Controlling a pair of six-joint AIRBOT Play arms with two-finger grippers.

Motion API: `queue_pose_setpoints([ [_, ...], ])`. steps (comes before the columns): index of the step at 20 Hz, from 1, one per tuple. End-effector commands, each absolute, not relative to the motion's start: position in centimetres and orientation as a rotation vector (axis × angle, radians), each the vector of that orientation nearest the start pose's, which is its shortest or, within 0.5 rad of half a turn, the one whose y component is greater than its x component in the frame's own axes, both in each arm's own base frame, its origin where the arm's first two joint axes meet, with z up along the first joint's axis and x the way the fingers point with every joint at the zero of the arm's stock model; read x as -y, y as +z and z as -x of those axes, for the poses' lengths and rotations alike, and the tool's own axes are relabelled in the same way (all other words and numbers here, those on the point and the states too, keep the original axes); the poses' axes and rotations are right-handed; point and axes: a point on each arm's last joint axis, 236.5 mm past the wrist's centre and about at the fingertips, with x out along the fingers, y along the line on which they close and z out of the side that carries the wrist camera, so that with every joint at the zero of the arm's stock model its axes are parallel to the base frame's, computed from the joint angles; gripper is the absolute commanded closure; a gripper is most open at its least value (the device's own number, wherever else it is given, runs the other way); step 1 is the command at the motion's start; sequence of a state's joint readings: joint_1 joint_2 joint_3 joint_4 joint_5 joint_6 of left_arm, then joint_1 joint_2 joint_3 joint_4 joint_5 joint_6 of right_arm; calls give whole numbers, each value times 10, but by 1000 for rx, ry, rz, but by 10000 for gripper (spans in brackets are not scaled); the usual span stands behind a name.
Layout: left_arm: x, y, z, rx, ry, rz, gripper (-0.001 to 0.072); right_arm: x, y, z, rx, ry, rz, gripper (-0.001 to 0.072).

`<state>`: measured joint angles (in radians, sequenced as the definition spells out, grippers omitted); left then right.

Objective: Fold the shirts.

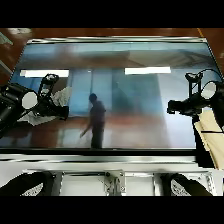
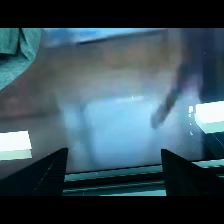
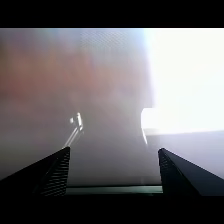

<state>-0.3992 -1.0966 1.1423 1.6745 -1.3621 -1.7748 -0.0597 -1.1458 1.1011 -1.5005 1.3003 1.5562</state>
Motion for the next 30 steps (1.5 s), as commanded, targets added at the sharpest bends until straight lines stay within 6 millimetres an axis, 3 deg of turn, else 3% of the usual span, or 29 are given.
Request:
queue_pose_setpoints([
  [1, 104, 54, -310, -1292, -134, -171, 3, 4, 27, -333, -1341, 4, -89, 37],
  [7, 104, 54, -310, -1292, -134, -171, 4, 4, 27, -333, -1341, 4, -89, 37],
  [11, 104, 54, -310, -1292, -134, -171, 3, 6, 34, -357, -1232, -2, -88, 37],
  [14, 104, 54, -310, -1291, -134, -171, 4, 6, 37, -364, -1203, -3, -88, 37],
  [20, 118, 64, -338, -1161, -170, -138, 3, 3, 27, -331, -1351, 6, -88, 37],
  [24, 139, 72, -349, -1095, -228, -64, 2, 2, 26, -326, -1370, 8, -92, 37],
  [27, 111, 74, -376, -1026, -149, -132, -9, 2, 26, -329, -1356, 8, -93, 37],
  [30, 66, 69, -393, -1057, -10, 11, -9, 2, 26, -329, -1357, 7, -98, 38],
])
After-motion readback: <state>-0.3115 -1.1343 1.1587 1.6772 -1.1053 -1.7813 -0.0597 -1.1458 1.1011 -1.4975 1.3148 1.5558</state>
